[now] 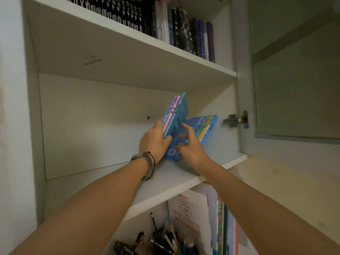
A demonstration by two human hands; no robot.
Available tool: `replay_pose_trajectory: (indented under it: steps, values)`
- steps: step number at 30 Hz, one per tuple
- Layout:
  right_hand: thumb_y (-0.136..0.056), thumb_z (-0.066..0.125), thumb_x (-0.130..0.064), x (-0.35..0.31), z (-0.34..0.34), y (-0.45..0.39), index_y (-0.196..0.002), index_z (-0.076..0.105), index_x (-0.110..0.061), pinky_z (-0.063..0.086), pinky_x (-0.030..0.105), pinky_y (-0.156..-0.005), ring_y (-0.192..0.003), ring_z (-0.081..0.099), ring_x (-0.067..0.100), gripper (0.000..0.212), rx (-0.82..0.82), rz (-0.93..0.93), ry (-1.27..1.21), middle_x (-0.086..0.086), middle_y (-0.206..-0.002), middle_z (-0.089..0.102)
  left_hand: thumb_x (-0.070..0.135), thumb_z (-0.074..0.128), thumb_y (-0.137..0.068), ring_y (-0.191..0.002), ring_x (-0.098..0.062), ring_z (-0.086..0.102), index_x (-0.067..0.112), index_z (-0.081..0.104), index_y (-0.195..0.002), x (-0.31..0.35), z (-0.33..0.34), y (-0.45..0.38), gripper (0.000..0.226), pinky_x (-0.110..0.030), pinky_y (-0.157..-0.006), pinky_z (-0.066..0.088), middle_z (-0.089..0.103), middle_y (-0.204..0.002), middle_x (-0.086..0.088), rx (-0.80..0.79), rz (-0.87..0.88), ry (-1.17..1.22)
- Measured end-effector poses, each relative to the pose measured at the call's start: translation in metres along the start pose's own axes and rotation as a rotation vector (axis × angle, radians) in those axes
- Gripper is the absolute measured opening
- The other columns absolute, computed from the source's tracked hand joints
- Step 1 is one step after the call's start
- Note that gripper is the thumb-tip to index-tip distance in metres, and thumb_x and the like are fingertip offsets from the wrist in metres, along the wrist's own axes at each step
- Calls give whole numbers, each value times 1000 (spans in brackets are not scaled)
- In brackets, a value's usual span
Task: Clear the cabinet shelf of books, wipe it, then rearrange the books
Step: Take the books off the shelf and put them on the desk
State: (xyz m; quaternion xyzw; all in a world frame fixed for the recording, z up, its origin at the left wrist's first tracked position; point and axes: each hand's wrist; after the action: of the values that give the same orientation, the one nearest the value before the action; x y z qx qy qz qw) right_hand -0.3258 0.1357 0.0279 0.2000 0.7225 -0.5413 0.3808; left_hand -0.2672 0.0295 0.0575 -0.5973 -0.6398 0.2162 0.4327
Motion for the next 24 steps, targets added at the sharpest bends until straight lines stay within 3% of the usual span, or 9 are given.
replay_pose_trajectory:
  steps: [4,7,9,11,12,16,21,24]
  values:
    - [-88,53,14,-17,-28,15,-141,30,-24,48,13,-57,-101,56,22,69,-10,10,52,8,-127,45,17,55,-88,-93,-34,60,14,38,-135,19,-10,7,50,-40,-73,52,61,-114,-12,68,-44,144]
    - [-90,55,9,-39,-53,29,-145,28,-23,49,13,-57,-89,54,16,70,-1,76,64,4,-126,43,16,56,-87,-89,-30,62,15,40,-132,28,-20,15,47,-39,-71,55,64,-110,-9,119,-73,262]
    - [-91,57,5,-53,-68,37,-146,30,-24,54,27,-71,-89,54,14,68,12,83,89,2,-126,44,15,56,-88,-88,-27,64,17,40,-130,33,-28,20,45,-40,-70,57,64,-109,-7,123,-91,336]
    - [-92,57,2,-65,-79,44,-144,32,-27,50,47,-90,-95,55,16,65,16,82,95,1,-126,46,13,55,-88,-88,-25,64,17,42,-131,38,-35,25,45,-38,-72,57,65,-108,-5,139,-100,378]
    - [-92,57,1,-70,-83,47,-143,32,-28,47,50,-93,-101,54,19,64,17,85,94,1,-127,46,12,55,-88,-88,-23,64,16,42,-131,40,-39,28,46,-34,-74,55,65,-108,-5,154,-98,396]
    - [-92,59,-4,-86,-85,60,-143,34,-29,47,49,-96,-114,50,23,62,2,96,109,2,-130,45,8,56,-87,-89,-21,64,15,42,-134,51,-53,47,49,-32,-80,53,66,-107,-3,172,-103,543]
    - [-92,63,-12,-97,-85,71,-144,34,-30,45,53,-99,-114,49,20,62,25,136,47,0,-129,45,7,57,-88,-79,-2,64,19,42,-133,62,-76,75,48,-17,-67,55,61,-92,17,128,-44,680]
    - [-90,65,-23,-100,-85,80,-145,29,-34,50,48,-91,-121,51,22,66,28,136,32,-1,-136,46,3,55,-89,-79,1,67,25,45,-123,72,-90,95,41,-15,-62,54,63,-95,16,118,-33,833]
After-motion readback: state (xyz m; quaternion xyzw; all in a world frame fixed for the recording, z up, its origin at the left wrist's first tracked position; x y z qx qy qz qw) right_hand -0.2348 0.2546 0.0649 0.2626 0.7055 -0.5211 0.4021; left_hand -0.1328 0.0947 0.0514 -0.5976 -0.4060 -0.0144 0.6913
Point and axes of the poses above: each hand's wrist, its own y-axis away from the middle knuckle, its own z-axis out of the palm, x = y × z
